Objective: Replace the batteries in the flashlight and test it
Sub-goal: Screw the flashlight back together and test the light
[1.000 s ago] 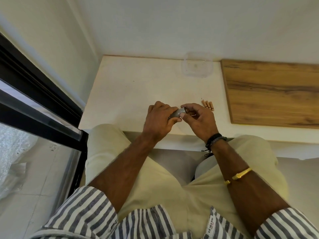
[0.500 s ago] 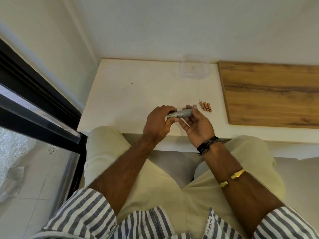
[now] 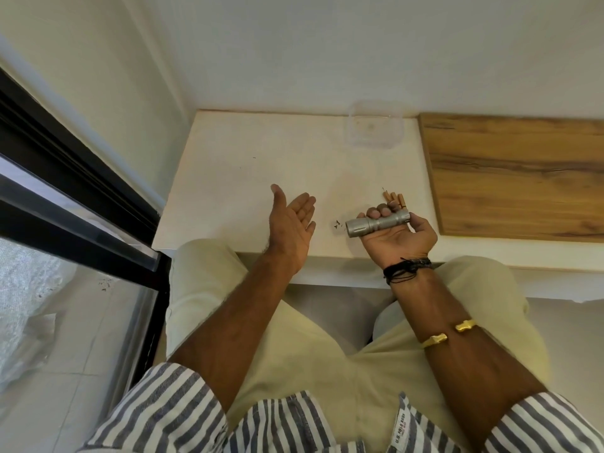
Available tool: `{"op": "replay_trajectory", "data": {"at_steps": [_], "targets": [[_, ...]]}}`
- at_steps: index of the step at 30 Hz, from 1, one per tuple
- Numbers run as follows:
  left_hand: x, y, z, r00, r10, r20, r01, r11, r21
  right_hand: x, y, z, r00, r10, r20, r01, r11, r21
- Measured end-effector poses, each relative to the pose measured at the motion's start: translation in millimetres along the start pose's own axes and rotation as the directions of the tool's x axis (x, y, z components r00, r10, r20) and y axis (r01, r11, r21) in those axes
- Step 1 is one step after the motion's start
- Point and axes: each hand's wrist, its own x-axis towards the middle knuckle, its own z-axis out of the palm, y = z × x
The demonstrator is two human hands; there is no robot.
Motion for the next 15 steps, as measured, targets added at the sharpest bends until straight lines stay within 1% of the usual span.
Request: {"op": "replay_trajectory", "data": {"at_steps": [3, 9, 15], "targets": [[1.7, -0.8, -2.5, 0.999, -0.007, 0.036, 0.010, 0.997, -0.076, -1.0, -2.7, 3.8, 1.000, -0.016, 0.003, 0.016, 0.999, 0.031], [0.9, 0.3, -1.7, 0.996, -0.011, 0.087, 0.022, 0.992, -0.126, -1.7, -4.8, 8.6, 0.998, -0.053, -0.030, 0.054, 0.998, 0.015], [1.8, 1.5, -0.2, 0.994, -0.033, 0.108, 0.049, 0.988, -0.146, -2.5, -5.8, 7.4, 0.999, -0.024, 0.041, 0.024, 1.000, 0.010]]}}
